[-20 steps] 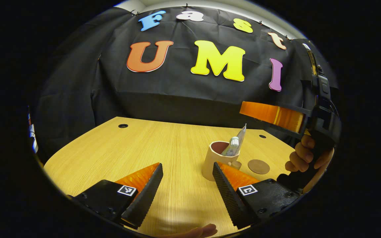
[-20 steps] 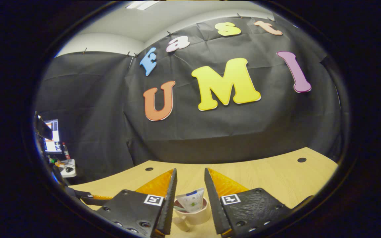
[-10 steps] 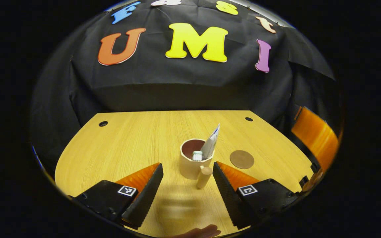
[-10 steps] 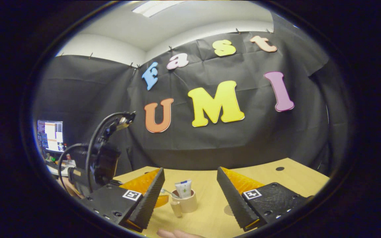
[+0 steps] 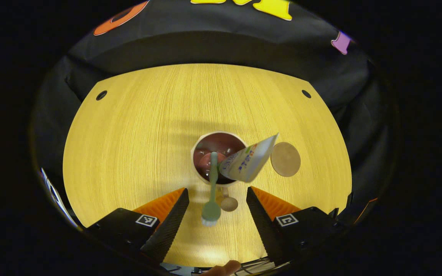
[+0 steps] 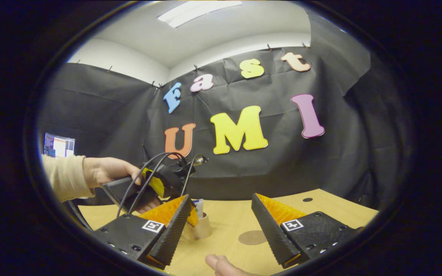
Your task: Put the toothbrush and toothpaste on the desktop into the cup, then pick up the cup and place it on the coaster on the desktop.
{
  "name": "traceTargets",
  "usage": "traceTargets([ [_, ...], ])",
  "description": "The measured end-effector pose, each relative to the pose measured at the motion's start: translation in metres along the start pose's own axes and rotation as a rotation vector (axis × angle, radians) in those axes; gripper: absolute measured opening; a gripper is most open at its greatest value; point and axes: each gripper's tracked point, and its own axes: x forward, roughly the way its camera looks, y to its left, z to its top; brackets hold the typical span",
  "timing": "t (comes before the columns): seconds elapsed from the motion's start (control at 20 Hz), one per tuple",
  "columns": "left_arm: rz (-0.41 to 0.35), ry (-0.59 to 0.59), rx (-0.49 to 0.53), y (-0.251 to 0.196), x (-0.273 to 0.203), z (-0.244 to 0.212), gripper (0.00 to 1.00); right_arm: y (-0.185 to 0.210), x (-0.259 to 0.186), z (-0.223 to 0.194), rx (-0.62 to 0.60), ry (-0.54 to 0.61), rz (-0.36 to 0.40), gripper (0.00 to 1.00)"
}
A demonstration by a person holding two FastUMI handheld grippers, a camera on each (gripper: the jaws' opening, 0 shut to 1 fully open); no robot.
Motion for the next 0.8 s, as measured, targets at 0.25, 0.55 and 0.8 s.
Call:
traceTargets([
  [0.25,0.049,0.079,-0.025,0.001,0.006,0.003,1.0,-0.044,-0.013,-0.01,0.008,0.0,-0.044,0.95],
  [0.55,0.096,0.139,-0.034,-0.015,-0.003,0.014,0.87,-0.072,-0.021,0.002,0.115,-0.023,-0.064,0.95],
  [0.8,0.101,0.174,-0.03,-0.029,-0.022,0.029,0.7,-0.091,-0.024,0.004,0.127,-0.032,-0.099,0.95],
])
